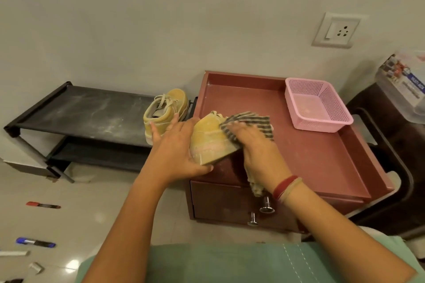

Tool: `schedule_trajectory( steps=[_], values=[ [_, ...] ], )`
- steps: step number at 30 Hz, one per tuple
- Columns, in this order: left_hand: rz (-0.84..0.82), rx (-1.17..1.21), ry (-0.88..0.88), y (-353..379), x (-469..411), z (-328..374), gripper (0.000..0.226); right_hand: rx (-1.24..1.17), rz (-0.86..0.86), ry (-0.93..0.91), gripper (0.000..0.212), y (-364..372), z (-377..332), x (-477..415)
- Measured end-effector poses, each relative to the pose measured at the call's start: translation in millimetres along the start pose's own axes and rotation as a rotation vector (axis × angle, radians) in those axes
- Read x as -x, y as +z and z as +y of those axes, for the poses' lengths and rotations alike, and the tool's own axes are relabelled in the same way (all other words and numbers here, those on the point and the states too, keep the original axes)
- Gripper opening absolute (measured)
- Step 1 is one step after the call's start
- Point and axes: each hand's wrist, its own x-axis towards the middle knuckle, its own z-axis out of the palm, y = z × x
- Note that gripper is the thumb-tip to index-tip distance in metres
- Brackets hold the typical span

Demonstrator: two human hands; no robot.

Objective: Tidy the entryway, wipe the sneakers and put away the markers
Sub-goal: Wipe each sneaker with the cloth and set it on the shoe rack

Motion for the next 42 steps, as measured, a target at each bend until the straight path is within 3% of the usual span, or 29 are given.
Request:
schedule_trajectory(
  steps=[3,4,8,12,15,16,20,23,27,31,35,39,42],
  values=[
    [0.013,0.050,-0.010,1.0,0.7,0.8,0.104,0.030,-0.106,-0.263,0.054,11.9,-20.1,20.7],
    [0.008,0.057,-0.015,0.4,0.4,1.6,0.104,0.034,-0.125,-0.265,0.056,10.1,-17.0,19.4],
    [-0.002,0.043,-0.011,-1.4,-1.3,7.0,0.105,-0.006,-0.014,-0.007,0.060,-2.3,4.2,3.7],
    [0.008,0.066,0.015,0.1,-1.3,8.9,0.102,-0.004,-0.105,-0.180,0.062,3.8,-9.3,19.9],
    [0.003,0.098,0.016,-1.0,-1.6,12.8,0.103,-0.106,-0.008,0.041,0.056,-6.0,5.2,-3.0],
    [0.008,0.100,0.026,-0.9,-1.8,14.1,0.103,-0.130,-0.005,0.033,0.053,-6.2,3.4,-6.8],
    [0.002,0.062,0.056,1.0,-0.2,11.3,0.105,-0.195,-0.138,-0.159,0.051,2.0,-14.6,-2.7],
    [-0.021,0.085,0.037,-0.5,0.0,12.5,0.104,-0.211,-0.054,0.041,0.046,-7.6,-3.2,-28.5],
    [-0.014,0.068,0.046,0.3,0.9,8.2,0.105,-0.235,-0.182,-0.128,0.046,-3.9,-19.3,-17.6],
    [-0.020,0.051,0.068,-0.4,1.2,9.1,0.102,-0.243,-0.147,0.095,0.043,-14.5,-2.0,-35.6],
    [-0.011,0.042,0.087,1.1,0.4,10.9,0.103,-0.234,-0.214,-0.060,0.045,-12.2,-16.6,-19.4],
    [-0.015,0.057,0.122,-0.9,0.1,17.3,0.102,-0.036,-0.153,0.222,0.038,-22.5,8.0,-37.2],
    [0.005,0.032,0.143,-0.2,-0.2,19.7,0.100,-0.232,-0.137,0.093,0.038,-24.4,-7.1,-27.9]
  ],
)
